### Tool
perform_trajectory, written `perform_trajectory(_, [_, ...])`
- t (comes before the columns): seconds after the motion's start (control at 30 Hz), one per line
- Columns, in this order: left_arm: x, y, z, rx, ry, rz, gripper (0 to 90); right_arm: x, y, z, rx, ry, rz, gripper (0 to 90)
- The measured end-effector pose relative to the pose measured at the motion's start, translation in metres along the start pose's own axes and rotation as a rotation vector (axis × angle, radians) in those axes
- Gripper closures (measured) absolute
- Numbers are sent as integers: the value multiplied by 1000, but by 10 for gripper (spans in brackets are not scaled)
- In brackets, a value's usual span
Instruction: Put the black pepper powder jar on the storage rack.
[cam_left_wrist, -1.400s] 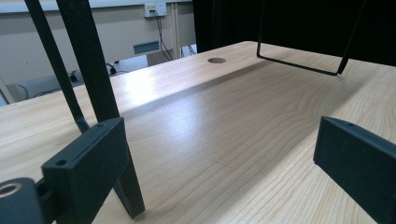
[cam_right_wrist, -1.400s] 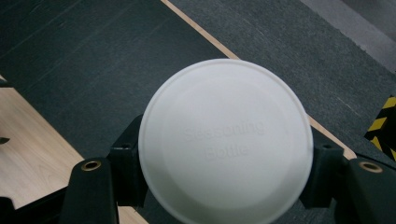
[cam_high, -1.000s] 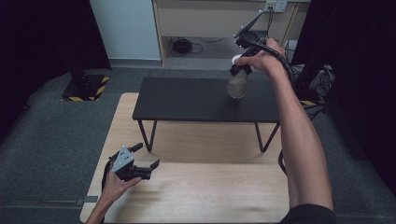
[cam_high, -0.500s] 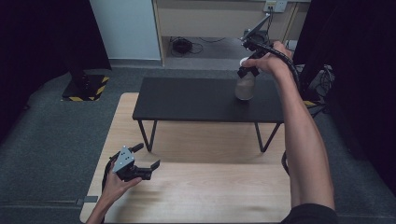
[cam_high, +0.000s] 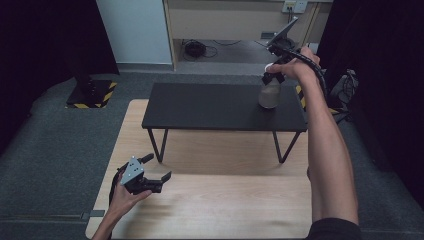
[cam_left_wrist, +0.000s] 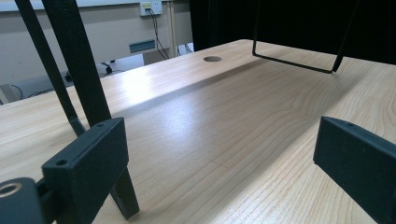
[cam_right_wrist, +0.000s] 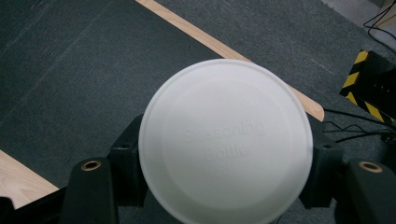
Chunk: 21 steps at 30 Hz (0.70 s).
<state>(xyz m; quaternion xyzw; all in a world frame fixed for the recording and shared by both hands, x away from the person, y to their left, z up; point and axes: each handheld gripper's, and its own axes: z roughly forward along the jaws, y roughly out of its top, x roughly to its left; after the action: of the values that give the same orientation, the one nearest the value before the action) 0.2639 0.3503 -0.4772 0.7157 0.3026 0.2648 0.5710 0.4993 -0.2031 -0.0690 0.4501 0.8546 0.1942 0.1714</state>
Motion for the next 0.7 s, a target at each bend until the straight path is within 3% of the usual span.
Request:
perform_trajectory(0.23, [-1, 0, 1, 7, 1, 5, 25, -14, -13, 2, -27, 31, 50, 332])
perform_trajectory(0.4, [-1, 1, 1, 7, -1, 8, 25, -15, -17, 3, -45, 30, 65, 327])
perform_trajectory(0.5, [-1, 1, 0, 6, 0, 8, 25, -14, -22, 2, -74, 24, 81, 250])
perform_trajectory(0.7, [-1, 1, 1, 7, -4, 13, 25, -6, -29, -6, -113, 4, 37, 132])
